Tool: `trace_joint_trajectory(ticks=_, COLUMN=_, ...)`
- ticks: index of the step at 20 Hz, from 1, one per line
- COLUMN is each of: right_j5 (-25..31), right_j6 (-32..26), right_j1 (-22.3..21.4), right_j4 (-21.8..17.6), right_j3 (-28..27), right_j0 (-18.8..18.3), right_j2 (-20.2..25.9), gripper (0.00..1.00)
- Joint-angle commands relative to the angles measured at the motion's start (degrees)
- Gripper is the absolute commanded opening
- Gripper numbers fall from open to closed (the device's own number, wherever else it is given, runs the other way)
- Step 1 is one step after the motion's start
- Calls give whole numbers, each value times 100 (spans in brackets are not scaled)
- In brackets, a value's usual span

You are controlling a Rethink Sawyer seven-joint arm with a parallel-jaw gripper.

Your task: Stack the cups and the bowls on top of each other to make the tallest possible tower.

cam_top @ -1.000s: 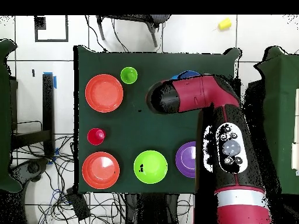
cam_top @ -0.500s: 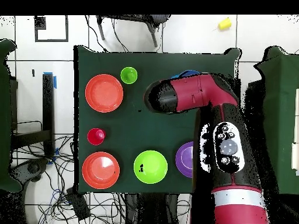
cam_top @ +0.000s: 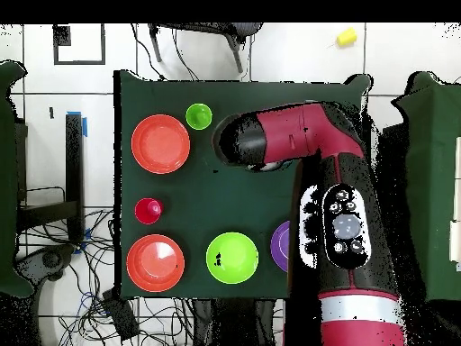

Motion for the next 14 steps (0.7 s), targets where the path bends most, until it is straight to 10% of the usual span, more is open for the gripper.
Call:
trace_joint_trajectory(ticks=1, right_j5=955, right_j6=-640, right_j1=-522, right_j4=507, right_j3=97, right_j0=5, right_j2=337, gripper=100)
trace_joint_trajectory(ticks=14, right_j5=-601, right_j6=737, right_j1=-986, right_j4=1953, right_j3=1215, right_j0=216, right_j2=401, gripper=100)
